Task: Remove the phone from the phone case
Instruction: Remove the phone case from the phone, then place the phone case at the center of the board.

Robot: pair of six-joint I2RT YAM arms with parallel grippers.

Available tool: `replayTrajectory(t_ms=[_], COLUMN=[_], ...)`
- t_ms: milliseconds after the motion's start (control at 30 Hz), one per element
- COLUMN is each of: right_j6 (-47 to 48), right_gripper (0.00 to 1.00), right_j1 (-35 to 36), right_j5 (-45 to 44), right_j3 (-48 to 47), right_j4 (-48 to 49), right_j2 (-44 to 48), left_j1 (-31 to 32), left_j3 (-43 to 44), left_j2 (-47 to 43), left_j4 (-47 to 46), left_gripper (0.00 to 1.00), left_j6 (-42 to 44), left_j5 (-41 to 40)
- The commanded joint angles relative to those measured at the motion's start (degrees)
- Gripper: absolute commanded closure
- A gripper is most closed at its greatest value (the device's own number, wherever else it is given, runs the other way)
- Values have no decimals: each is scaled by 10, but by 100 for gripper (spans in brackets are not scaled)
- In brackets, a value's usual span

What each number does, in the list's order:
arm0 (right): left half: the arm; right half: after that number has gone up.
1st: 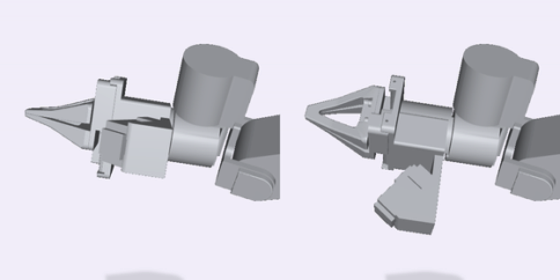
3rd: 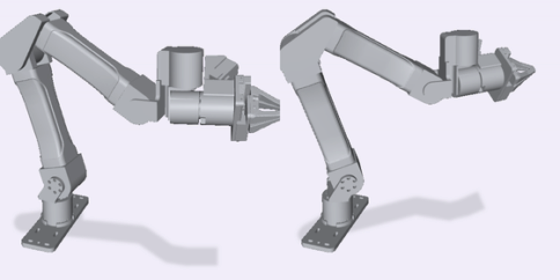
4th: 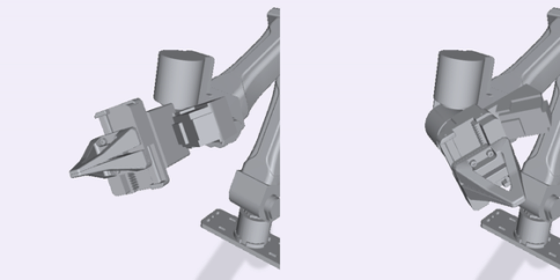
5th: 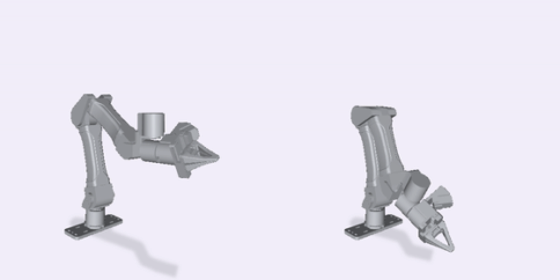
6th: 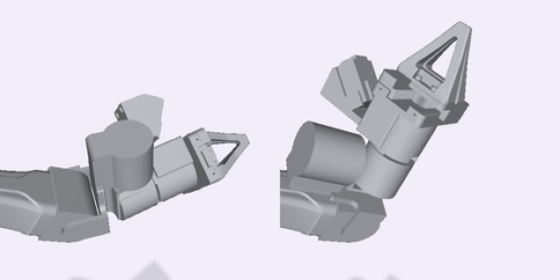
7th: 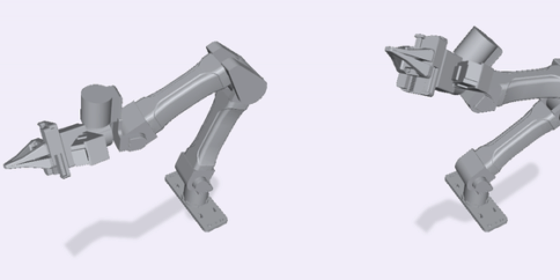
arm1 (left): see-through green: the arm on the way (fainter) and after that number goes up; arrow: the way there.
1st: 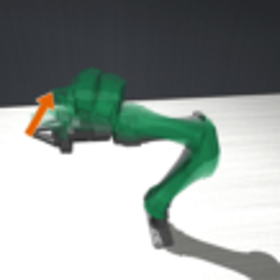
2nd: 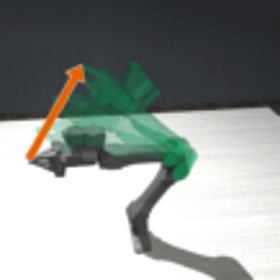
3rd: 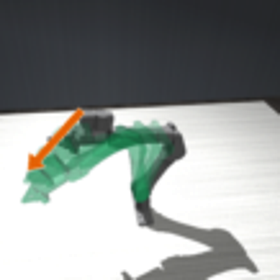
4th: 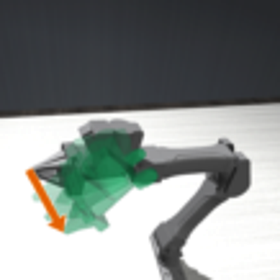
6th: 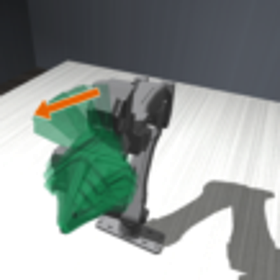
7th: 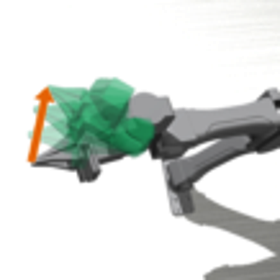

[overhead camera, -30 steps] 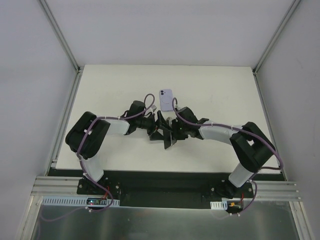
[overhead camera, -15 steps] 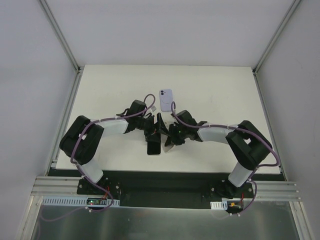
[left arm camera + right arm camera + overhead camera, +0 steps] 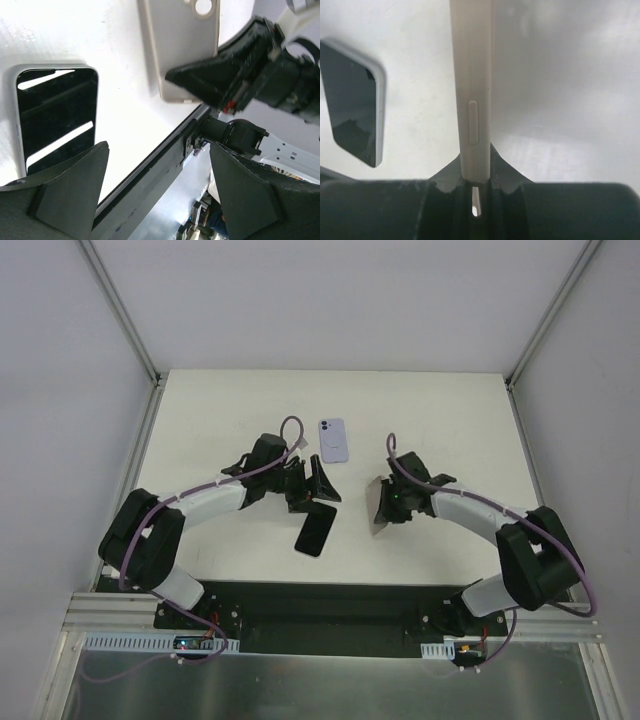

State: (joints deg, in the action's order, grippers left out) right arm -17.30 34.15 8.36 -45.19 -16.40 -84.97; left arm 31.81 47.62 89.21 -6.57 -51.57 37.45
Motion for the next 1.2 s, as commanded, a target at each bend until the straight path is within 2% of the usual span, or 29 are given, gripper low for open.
replayTrajectory(t_ms=[0,267,400,500,533,567,700,833,1000,1100,1167], right_j6=[54,97,112,111,111,114,113,122,127,130,120], right_gripper=[99,99,98,52,21,5,4,4,4,4,4], right_j1=[-93,-326,-395,-432,-439,-445,-442,-405,-298,-211,-153], right_j5=[1,91,138,143,131,120,58,-40,-122,-155,-129], right_j3=[6,-52,-105,-125,-126,-132,-121,-128,-160,-214,-261], right_j4=[-41,-25,-23,-21,-25,-31,-45,-76,-100,-125,-137], right_j2=[43,22,-40,-77,-83,-82,-40,29,51,11,-39], left_j1=[-4,-47,-87,-106,-111,-114,-133,-138,-138,-138,-138], left_j3=[2,-16,-38,-48,-49,-48,-37,-25,-17,-19,-23], left_j2=[-68,-105,-112,-128,-134,-140,-165,-171,-163,-165,-169], left_j4=[-1,1,5,17,23,30,62,96,102,103,103], left_gripper=[19,18,19,19,18,18,17,17,16,17,17], left_j6=[13,10,9,12,15,18,45,54,54,53,49], left_j5=[-13,16,32,36,34,33,25,19,20,17,14])
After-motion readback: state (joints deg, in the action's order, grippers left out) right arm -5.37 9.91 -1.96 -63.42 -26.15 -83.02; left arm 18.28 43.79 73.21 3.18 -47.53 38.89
